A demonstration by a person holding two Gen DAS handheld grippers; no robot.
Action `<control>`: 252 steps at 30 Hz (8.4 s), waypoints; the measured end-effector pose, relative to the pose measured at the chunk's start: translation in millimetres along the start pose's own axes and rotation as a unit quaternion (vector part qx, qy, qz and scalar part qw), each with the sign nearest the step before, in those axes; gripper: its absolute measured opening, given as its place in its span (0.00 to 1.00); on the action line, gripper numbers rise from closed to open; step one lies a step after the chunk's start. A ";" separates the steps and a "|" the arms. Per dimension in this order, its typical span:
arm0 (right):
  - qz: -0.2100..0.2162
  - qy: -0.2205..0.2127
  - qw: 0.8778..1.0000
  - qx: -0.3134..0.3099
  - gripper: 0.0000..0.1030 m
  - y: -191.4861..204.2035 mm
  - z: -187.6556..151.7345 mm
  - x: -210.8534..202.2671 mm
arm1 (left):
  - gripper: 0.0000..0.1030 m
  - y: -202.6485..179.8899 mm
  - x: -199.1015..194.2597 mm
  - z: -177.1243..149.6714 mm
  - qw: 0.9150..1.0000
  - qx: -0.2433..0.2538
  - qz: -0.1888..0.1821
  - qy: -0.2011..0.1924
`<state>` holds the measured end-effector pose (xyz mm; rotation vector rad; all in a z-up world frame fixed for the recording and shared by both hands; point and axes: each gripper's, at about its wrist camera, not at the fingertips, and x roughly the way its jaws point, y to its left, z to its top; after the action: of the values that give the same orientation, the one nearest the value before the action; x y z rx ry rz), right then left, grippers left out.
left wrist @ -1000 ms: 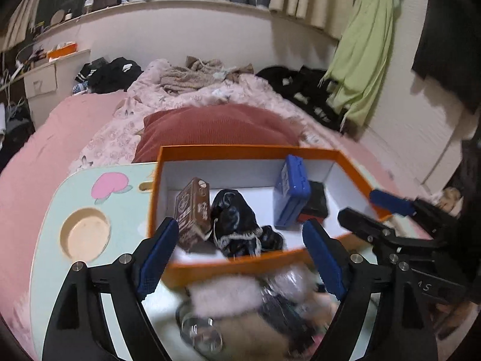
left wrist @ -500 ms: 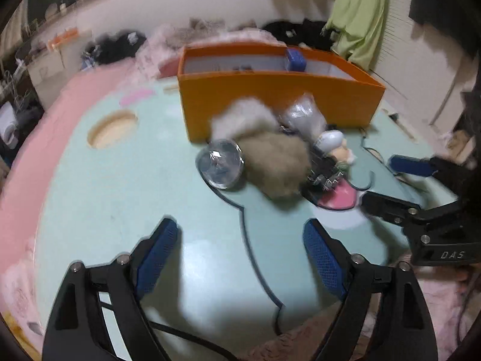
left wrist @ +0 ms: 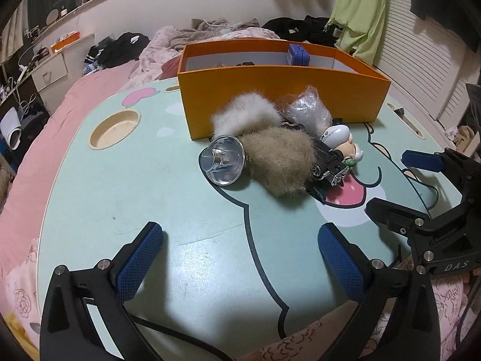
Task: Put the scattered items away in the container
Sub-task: 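Withdraw both grippers back over the table, then grasp the brown fur ball with the left gripper while the right grasps the white doll, then drop the brown fur ball and the doll into the orange box, then withdraw both grippers back over the table, then grasp the silver metal cup with the left gripper while the right grasps the clear plastic bag, then drop the silver cup and the clear bag into the orange box, then withdraw both grippers back over the table, then grasp the dark green toy car with the right gripper while the left grasps the white fur ball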
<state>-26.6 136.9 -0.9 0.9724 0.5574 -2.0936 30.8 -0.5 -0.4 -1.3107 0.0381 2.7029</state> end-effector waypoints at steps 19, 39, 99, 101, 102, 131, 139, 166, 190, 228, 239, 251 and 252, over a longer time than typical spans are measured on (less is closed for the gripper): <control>0.027 0.000 1.000 0.010 0.71 10.5 52.8 19.8 | 1.00 3.3 -2.8 0.1 1.000 -0.002 -0.002 -0.005; 0.037 -0.062 0.996 0.045 0.33 -2.1 22.8 -3.4 | 0.38 12.0 -6.0 38.9 0.996 -0.051 -0.061 -0.045; -0.006 -0.005 1.000 0.008 0.98 -5.8 5.0 2.1 | 0.93 1.0 -5.9 1.9 1.000 0.001 -0.004 -0.017; -0.005 -0.007 1.000 0.010 0.99 -7.1 4.0 1.6 | 1.00 -1.1 -2.4 2.7 1.000 0.008 -0.010 -0.010; -0.006 -0.008 1.000 0.012 0.99 -7.7 3.1 1.1 | 1.00 -1.6 -2.5 2.5 1.000 0.009 -0.010 -0.010; 0.009 -0.022 0.999 0.029 0.99 -12.7 9.6 -6.0 | 0.28 32.9 10.7 38.5 0.998 -0.006 -0.048 -0.033; 0.051 -0.072 0.992 0.090 0.82 -29.4 39.8 -21.2 | 0.28 20.0 -17.3 17.7 0.996 -0.005 -0.070 -0.051; 0.070 -0.125 0.987 0.077 0.30 -26.4 59.8 -33.0 | 0.28 10.4 -43.0 34.9 0.991 0.004 -0.101 -0.085; -0.045 -0.145 0.988 0.036 0.86 -31.3 90.2 12.3 | 0.88 15.2 19.0 117.2 0.990 -0.034 -0.078 -0.110; -0.016 0.003 1.000 0.025 0.99 7.4 16.6 7.2 | 1.00 17.5 -3.9 -7.9 0.999 0.017 -0.018 -0.029; 0.082 0.000 0.996 0.040 0.98 45.4 69.2 -0.2 | 1.00 18.1 -4.6 -8.2 0.999 0.018 -0.018 -0.028; 0.101 0.031 0.994 0.037 0.28 39.4 52.7 17.7 | 1.00 18.5 -9.6 -4.7 0.999 0.013 -0.014 -0.030; 0.102 0.024 0.994 0.041 0.27 34.6 48.5 13.8 | 1.00 19.4 -10.1 -4.3 0.999 0.011 -0.012 -0.029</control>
<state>-27.9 78.0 15.6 1.0814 0.3811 -1.9275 37.7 -21.2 4.1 -1.2168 0.0451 2.7107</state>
